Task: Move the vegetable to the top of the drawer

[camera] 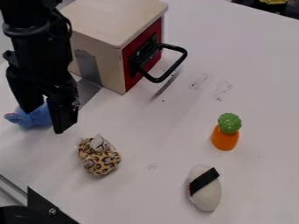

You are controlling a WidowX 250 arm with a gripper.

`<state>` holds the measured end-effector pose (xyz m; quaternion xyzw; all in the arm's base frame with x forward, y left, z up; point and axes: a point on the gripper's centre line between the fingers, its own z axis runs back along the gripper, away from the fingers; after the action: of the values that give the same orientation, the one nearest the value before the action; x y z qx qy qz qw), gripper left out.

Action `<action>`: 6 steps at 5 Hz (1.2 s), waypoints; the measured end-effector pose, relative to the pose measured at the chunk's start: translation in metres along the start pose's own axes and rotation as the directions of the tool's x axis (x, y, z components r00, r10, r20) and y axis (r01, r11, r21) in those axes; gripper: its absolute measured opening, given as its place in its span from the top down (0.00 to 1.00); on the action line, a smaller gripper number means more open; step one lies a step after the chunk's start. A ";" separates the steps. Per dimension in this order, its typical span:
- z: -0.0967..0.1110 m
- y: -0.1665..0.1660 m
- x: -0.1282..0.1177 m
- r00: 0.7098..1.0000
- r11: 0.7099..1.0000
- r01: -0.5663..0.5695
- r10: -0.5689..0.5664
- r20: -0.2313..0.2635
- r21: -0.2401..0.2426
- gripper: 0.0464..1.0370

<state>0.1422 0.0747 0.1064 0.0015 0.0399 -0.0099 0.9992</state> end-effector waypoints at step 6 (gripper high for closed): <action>0.008 -0.129 0.159 0.931 0.924 0.363 -0.366 0.005 0.118 0.04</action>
<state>0.2989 -0.0576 0.1017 0.0513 0.0252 -0.1977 0.9786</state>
